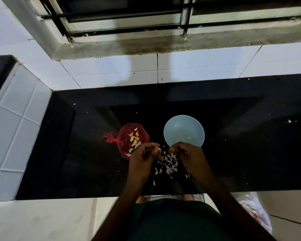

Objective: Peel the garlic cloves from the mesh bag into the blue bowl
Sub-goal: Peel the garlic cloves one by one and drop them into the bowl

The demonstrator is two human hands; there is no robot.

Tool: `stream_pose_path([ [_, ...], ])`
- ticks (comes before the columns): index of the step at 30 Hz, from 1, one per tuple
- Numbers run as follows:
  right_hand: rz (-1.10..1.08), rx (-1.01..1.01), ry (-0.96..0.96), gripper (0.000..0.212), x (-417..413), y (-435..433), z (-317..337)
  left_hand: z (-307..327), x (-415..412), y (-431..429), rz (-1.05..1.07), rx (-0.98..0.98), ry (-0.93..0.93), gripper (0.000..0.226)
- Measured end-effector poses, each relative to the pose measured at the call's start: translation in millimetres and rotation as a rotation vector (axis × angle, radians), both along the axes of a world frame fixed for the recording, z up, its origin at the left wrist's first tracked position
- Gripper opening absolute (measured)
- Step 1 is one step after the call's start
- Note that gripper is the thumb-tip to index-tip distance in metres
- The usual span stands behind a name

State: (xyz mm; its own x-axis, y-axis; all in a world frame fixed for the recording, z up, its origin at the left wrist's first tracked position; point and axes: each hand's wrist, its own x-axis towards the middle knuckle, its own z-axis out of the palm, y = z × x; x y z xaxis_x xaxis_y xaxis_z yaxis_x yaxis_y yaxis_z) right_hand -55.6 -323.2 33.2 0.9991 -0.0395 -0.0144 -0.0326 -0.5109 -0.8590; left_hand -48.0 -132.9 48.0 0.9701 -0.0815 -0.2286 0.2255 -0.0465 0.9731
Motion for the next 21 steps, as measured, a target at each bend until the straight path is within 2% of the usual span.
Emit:
stream_pose_path([
  [3, 0.13, -0.169, 0.069, 0.027, -3.9, 0.5, -21.1, -14.3, -1.7, 2.0, -0.005, 0.04, 0.077, 0.013],
  [5, 0.14, -0.195, 0.106, 0.034, -4.4, 1.2, -25.2, -22.8, -2.7, 2.5, -0.011, 0.071, 0.135, 0.012],
  [9, 0.096, -0.212, 0.13, 0.019, -4.7, 5.6, -26.5, -38.8, -3.0, 5.7, 0.002, 0.075, 0.202, 0.011],
  [16, 0.108, -0.296, 0.135, 0.02, -6.7, 5.5, -32.9, -47.9, -8.3, 6.3, 0.051, -0.007, 0.269, 0.014],
  [21, 0.138, -0.186, 0.119, 0.018, -12.1, 3.8, -30.6, -47.2, -10.7, 1.0, 0.048, -0.009, 0.283, 0.019],
])
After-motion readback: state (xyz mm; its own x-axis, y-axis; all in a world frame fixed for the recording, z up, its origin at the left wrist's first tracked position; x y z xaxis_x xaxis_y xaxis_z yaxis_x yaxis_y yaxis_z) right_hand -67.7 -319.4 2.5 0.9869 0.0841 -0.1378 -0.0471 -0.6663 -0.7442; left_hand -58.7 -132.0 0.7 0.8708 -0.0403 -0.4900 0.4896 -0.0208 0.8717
